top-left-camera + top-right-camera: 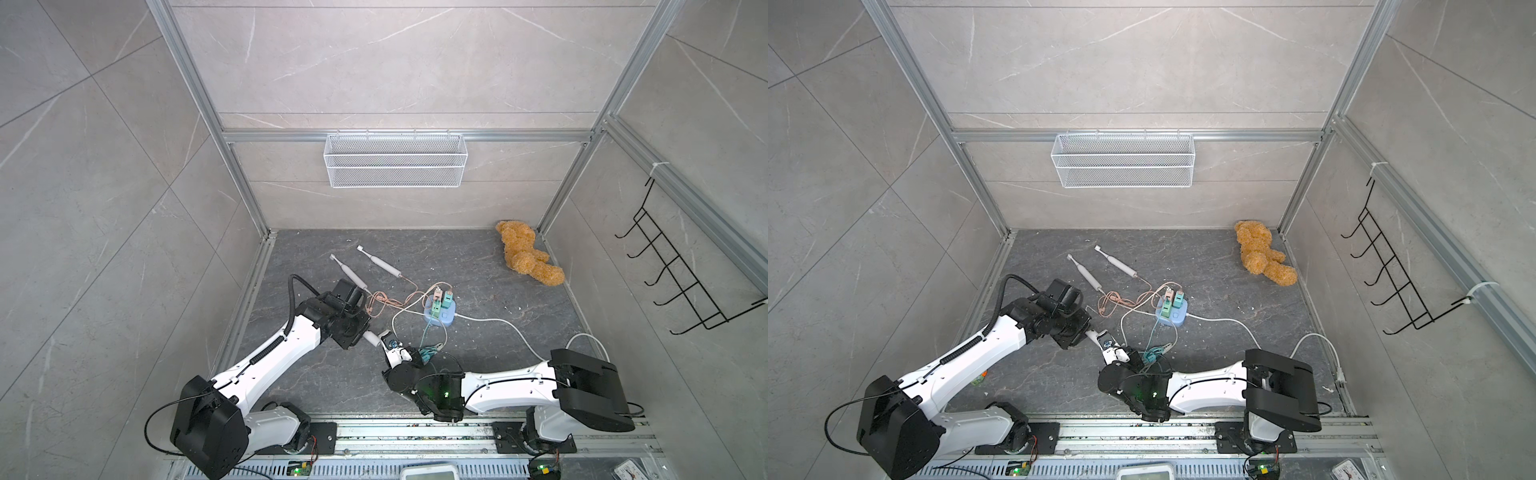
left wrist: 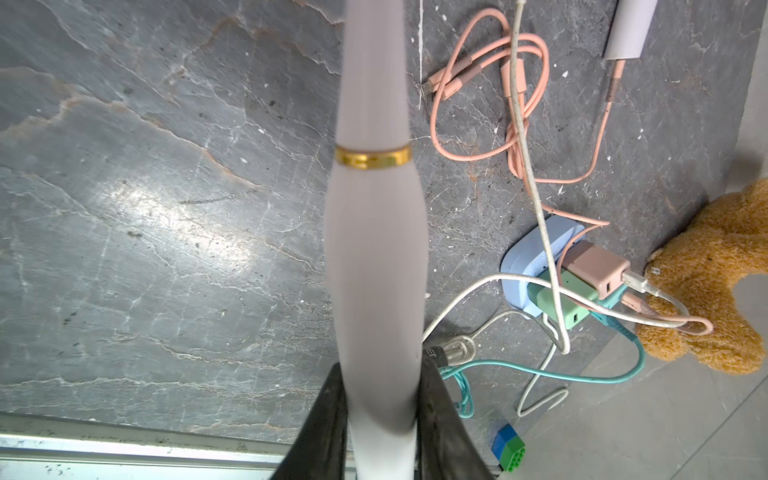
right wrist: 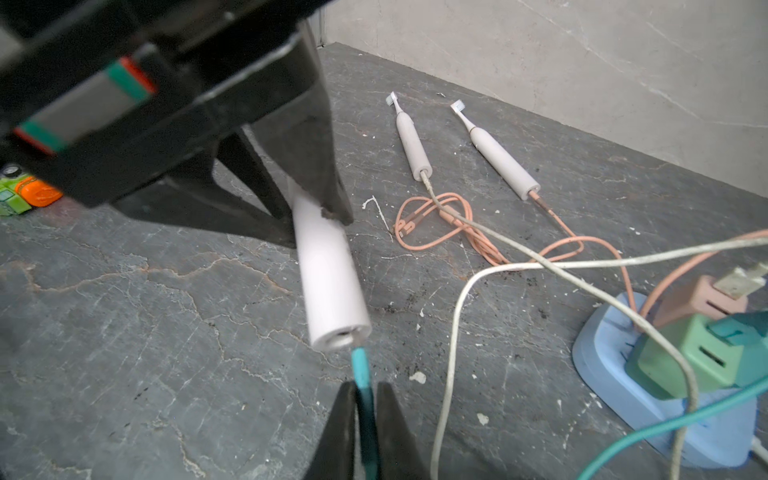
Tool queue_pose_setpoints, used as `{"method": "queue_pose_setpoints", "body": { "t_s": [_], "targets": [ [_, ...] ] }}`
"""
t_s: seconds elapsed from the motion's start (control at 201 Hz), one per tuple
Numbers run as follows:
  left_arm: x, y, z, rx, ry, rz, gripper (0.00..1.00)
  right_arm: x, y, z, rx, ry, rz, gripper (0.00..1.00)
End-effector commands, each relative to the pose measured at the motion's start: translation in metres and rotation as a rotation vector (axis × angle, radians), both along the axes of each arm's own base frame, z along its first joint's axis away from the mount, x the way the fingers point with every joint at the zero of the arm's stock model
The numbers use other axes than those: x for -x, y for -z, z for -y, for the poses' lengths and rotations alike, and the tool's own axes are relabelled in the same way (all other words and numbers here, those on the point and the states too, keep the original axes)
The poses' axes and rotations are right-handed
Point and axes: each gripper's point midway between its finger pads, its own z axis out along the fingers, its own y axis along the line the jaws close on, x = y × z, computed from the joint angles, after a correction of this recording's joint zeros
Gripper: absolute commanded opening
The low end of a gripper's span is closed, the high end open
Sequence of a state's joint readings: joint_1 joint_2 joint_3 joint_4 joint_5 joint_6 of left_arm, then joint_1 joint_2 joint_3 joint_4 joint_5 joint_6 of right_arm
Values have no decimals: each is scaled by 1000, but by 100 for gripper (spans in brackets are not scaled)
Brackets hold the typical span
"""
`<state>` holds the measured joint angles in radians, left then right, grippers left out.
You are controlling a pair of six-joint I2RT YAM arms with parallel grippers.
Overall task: Charge the electric toothbrush
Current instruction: Place the electric toothbrush at the center of the board.
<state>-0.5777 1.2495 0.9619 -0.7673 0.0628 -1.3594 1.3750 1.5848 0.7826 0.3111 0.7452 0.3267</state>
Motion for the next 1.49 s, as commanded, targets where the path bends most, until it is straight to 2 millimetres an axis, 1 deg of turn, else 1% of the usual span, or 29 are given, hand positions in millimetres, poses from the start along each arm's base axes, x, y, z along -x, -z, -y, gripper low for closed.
{"method": "queue_pose_setpoints", "body": {
  "t_s": [0.0, 0.134, 0.249, 0.314, 0.353, 0.408, 0.518, 0.597, 0.677, 0.921, 1.015, 1.13, 1.22, 1.269, 1.319, 1.419, 1.488],
  "targets": [
    [19, 3, -19, -62, 23, -81, 0, 0, -8, 13, -31, 29, 7, 0],
    [16, 0, -24, -60, 9, -73, 0, 6, -4, 10, -29, -18, -4, 0],
    [15, 2, -25, -74, 11, -79, 0, 14, -8, 4, -47, -75, -8, 0],
    [15, 11, -29, -102, 16, -97, 0, 17, -9, 5, -55, -95, -12, 0],
    [17, 18, -32, -117, 18, -117, 0, 23, -11, 1, -63, -137, -23, 0],
    [20, 27, -35, -135, 26, -140, 0, 31, -9, -4, -55, -197, -51, 0],
    [33, 51, -40, -164, 51, -201, 0, 48, -3, -14, -51, -296, -127, 0],
    [42, 63, -43, -177, 64, -245, 0, 57, 2, -17, -74, -344, -168, 0],
    [47, 69, -46, -193, 81, -268, 0, 65, 4, -19, -98, -390, -186, 0],
    [50, 78, -47, -217, 134, -304, 0, 73, 19, -23, -78, -447, -246, 0],
    [54, 83, -49, -233, 157, -331, 6, 78, 24, -26, -77, -463, -272, 0],
    [61, 91, -51, -249, 181, -375, 10, 80, 28, -28, -80, -478, -284, 0],
    [64, 96, -52, -255, 191, -393, 20, 81, 31, -30, -80, -483, -288, 0],
    [64, 97, -51, -255, 198, -398, 22, 81, 34, -31, -73, -486, -292, 0],
    [65, 99, -52, -260, 201, -402, 28, 82, 36, -32, -66, -487, -296, 0],
    [65, 103, -53, -265, 207, -409, 29, 83, 38, -33, -68, -495, -302, 0],
    [68, 107, -53, -268, 218, -425, 33, 84, 39, -33, -70, -498, -305, 0]
  ]
}}
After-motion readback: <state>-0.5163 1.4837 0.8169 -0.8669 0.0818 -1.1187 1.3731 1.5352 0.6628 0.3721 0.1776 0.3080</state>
